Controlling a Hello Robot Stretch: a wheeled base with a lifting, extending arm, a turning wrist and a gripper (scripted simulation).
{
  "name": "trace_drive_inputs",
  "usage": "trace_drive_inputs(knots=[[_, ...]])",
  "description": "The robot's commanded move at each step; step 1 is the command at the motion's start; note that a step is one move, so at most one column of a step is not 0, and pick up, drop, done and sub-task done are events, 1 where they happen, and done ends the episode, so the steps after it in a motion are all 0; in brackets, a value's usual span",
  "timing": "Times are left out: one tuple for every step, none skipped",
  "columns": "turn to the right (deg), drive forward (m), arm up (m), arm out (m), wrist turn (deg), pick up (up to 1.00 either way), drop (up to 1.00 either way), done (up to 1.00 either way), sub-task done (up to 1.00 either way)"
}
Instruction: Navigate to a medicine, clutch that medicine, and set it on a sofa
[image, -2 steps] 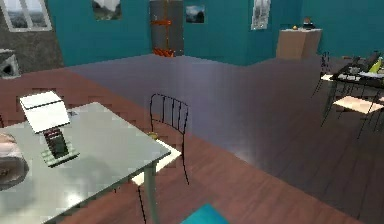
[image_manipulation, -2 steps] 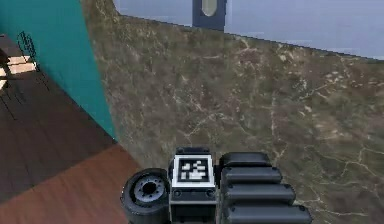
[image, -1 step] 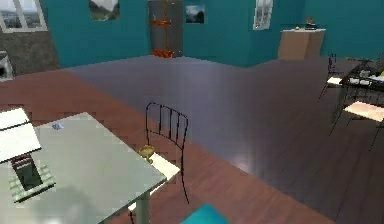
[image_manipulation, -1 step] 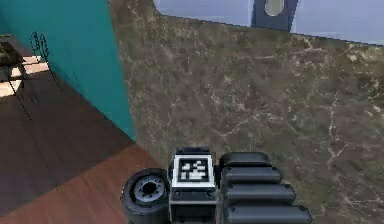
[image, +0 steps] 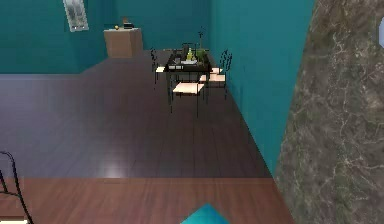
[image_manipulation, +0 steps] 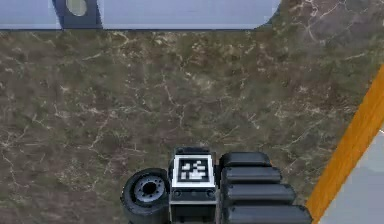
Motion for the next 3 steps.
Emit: trace_drive_inputs(knots=[[24.0,0.0,0.0,0.0,0.0,0.0,0.0,0.0,0.0],[0.0,0.2,0.0,0.0,0.0,0.0,0.0,0.0,0.0],[-45.0,0.0,0.0,0.0,0.0,0.0,0.0,0.0,0.0]])
